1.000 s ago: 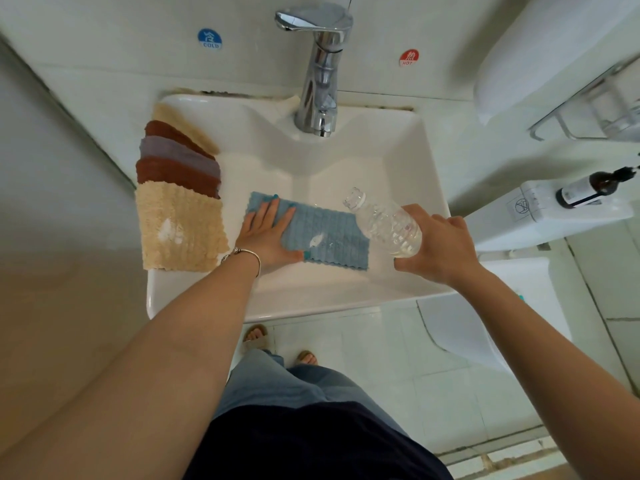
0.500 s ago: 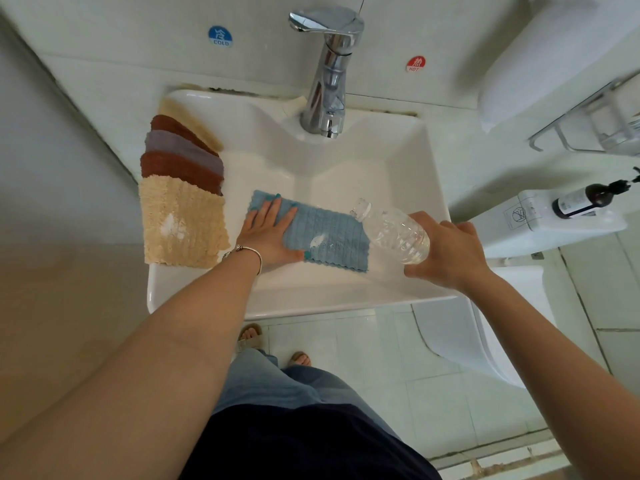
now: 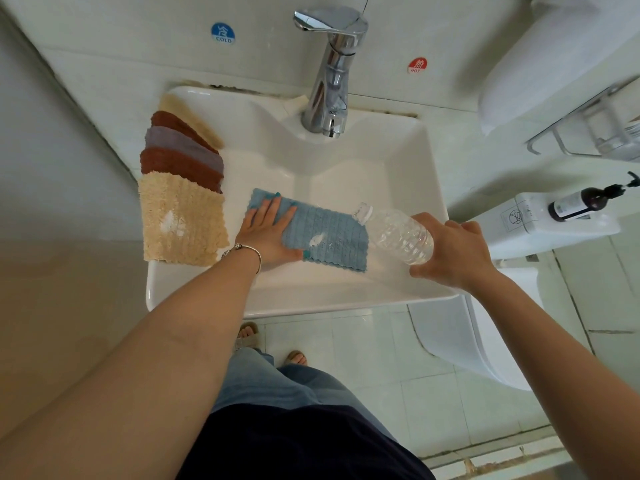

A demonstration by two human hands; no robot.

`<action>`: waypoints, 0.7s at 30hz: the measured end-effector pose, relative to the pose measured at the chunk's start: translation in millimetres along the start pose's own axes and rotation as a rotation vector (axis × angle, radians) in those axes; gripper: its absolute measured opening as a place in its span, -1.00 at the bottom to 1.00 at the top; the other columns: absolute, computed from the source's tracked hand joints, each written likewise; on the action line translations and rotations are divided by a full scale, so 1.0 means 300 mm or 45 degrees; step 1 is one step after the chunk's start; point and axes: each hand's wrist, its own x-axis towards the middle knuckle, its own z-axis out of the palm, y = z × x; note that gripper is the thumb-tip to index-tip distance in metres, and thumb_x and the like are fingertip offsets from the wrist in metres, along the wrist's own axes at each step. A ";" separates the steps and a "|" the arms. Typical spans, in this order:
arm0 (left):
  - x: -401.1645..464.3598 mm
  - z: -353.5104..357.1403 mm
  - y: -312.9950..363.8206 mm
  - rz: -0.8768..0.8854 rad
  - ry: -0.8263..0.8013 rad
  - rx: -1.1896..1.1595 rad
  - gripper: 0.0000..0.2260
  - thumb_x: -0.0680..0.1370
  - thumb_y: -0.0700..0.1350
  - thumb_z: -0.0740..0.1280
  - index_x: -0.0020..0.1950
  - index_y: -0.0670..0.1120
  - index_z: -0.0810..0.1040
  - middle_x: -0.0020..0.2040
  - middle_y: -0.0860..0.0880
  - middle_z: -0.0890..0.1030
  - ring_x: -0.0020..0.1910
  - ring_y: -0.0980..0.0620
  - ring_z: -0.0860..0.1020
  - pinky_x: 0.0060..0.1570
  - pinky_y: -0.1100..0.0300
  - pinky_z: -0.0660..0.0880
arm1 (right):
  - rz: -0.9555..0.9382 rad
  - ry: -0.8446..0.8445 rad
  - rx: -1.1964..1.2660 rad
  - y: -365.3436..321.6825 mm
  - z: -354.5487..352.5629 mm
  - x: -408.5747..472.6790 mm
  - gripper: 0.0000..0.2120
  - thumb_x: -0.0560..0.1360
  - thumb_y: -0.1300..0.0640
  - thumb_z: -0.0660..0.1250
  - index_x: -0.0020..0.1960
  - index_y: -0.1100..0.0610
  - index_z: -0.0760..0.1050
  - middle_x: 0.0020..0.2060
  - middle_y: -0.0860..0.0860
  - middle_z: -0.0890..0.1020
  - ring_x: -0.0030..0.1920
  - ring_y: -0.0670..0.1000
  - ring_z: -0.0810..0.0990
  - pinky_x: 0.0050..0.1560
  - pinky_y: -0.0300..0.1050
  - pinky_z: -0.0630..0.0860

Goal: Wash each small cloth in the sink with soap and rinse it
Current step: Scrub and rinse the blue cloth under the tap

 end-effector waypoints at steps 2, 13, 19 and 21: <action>0.000 0.002 -0.001 0.001 0.002 0.007 -0.07 0.43 0.43 0.21 0.57 0.15 -0.26 0.56 0.02 -0.34 0.53 0.05 -0.34 0.50 0.04 -0.30 | 0.000 -0.006 -0.007 0.002 -0.003 0.002 -0.28 0.25 -0.16 0.47 0.33 -0.15 0.24 -0.20 -0.07 0.52 0.00 0.06 0.51 0.14 -0.04 0.26; 0.002 0.004 -0.004 0.010 0.004 0.009 -0.08 0.42 0.44 0.20 0.57 0.15 -0.27 0.56 0.02 -0.34 0.53 0.04 -0.34 0.50 0.03 -0.30 | 0.019 -0.008 0.051 -0.019 -0.013 0.015 -0.29 0.28 -0.15 0.47 0.34 -0.13 0.23 -0.16 -0.07 0.54 -0.06 0.03 0.46 0.12 -0.04 0.24; -0.002 0.002 -0.003 0.005 0.008 0.001 -0.08 0.42 0.43 0.21 0.56 0.15 -0.26 0.56 0.03 -0.34 0.53 0.05 -0.34 0.50 0.02 -0.29 | 0.059 0.015 0.371 -0.060 -0.015 0.040 -0.27 0.31 -0.10 0.50 0.35 -0.09 0.21 0.00 -0.04 0.59 0.04 0.10 0.54 0.25 -0.02 0.22; -0.003 0.001 -0.001 0.004 0.000 0.004 -0.08 0.42 0.44 0.20 0.56 0.15 -0.27 0.56 0.03 -0.35 0.53 0.05 -0.35 0.50 0.03 -0.30 | 0.079 0.017 0.533 -0.074 -0.012 0.056 -0.27 0.30 -0.08 0.52 0.34 -0.08 0.23 0.03 -0.09 0.55 0.08 0.11 0.52 0.27 -0.05 0.21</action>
